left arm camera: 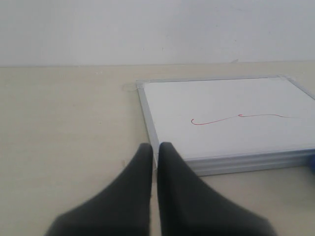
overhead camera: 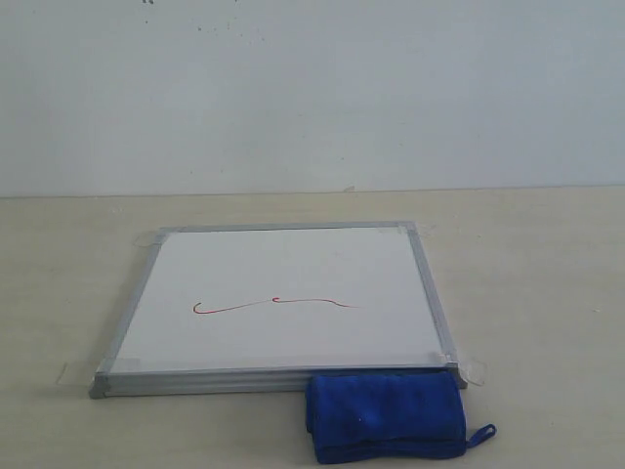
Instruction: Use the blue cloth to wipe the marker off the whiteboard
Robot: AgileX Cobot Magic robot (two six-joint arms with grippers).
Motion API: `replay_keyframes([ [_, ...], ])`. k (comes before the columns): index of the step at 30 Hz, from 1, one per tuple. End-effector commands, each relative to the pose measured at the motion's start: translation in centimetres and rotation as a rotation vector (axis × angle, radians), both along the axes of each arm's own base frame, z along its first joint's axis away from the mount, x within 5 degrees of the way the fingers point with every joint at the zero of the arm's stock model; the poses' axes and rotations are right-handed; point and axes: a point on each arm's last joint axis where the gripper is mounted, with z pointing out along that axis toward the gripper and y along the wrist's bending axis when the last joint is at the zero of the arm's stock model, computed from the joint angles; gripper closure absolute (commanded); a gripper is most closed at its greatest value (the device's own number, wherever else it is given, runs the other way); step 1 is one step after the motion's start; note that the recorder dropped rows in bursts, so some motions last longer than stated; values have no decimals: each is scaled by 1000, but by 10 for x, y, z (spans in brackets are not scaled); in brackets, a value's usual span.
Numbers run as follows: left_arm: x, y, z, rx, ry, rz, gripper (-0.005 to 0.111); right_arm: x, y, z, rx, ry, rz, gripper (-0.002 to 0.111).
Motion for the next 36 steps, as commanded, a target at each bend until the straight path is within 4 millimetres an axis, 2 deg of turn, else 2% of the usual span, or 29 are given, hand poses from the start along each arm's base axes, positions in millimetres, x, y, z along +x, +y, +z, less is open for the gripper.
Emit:
replay_keyframes([
  [1, 0, 0, 0, -4, -10, -5, 103, -6, 0, 14, 138, -152, 52, 107],
  [4, 0, 0, 0, -4, -10, -5, 103, -13, 5, 42, 14, -191, 61, 107],
  [7, 0, 0, 0, -4, -10, -5, 103, -21, 6, 71, 34, -176, 82, 107],
  [9, 0, 0, 0, -4, -10, -5, 103, -17, 6, 84, 26, -116, 67, 107],
  [12, 0, 0, 0, -4, -10, -5, 103, -4, 4, 92, 44, -33, 59, 107],
  [19, 0, 0, 0, -4, -10, -5, 103, 46, 3, 88, 48, 156, 66, 107],
  [24, 0, 0, 0, -4, -10, -5, 103, 75, 8, 81, -57, 207, 115, 107],
  [30, 0, 0, 0, -4, -10, -5, 103, 98, 15, 64, -145, 315, 198, 107],
  [36, 0, 0, 0, -4, -10, -5, 103, 111, 15, 52, -58, 390, 216, 107],
])
